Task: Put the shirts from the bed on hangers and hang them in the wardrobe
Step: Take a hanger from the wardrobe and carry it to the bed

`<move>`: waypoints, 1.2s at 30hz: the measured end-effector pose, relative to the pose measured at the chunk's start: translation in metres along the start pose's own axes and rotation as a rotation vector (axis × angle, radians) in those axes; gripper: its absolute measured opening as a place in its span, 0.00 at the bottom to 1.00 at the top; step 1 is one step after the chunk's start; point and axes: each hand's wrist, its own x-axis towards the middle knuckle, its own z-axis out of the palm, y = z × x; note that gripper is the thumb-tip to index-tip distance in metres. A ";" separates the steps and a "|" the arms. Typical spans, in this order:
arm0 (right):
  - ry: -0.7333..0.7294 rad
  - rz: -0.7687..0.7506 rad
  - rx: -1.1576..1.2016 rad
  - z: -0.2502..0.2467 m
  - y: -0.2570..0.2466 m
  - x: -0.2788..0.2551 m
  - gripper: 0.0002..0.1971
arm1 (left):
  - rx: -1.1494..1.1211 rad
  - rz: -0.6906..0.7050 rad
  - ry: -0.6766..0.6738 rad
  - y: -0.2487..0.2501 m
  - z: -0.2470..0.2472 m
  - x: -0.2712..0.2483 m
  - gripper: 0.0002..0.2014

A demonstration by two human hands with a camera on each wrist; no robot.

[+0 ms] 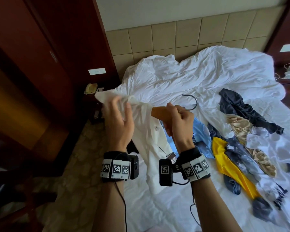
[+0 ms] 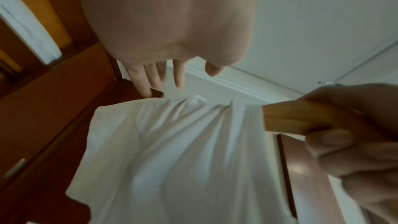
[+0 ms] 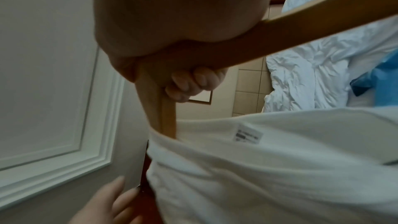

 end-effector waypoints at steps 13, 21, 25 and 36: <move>-0.263 -0.065 0.054 0.014 -0.006 -0.007 0.10 | -0.252 0.096 -0.263 0.048 0.014 -0.006 0.46; -0.261 -0.013 0.070 0.004 -0.003 -0.001 0.15 | -0.426 0.041 -0.140 0.031 -0.002 0.007 0.37; -0.312 -0.001 0.089 0.001 -0.008 0.000 0.26 | 0.187 0.028 0.124 -0.003 -0.022 0.027 0.29; -0.296 0.034 0.051 0.012 -0.009 -0.003 0.23 | 0.368 0.245 -0.152 0.006 -0.015 0.007 0.35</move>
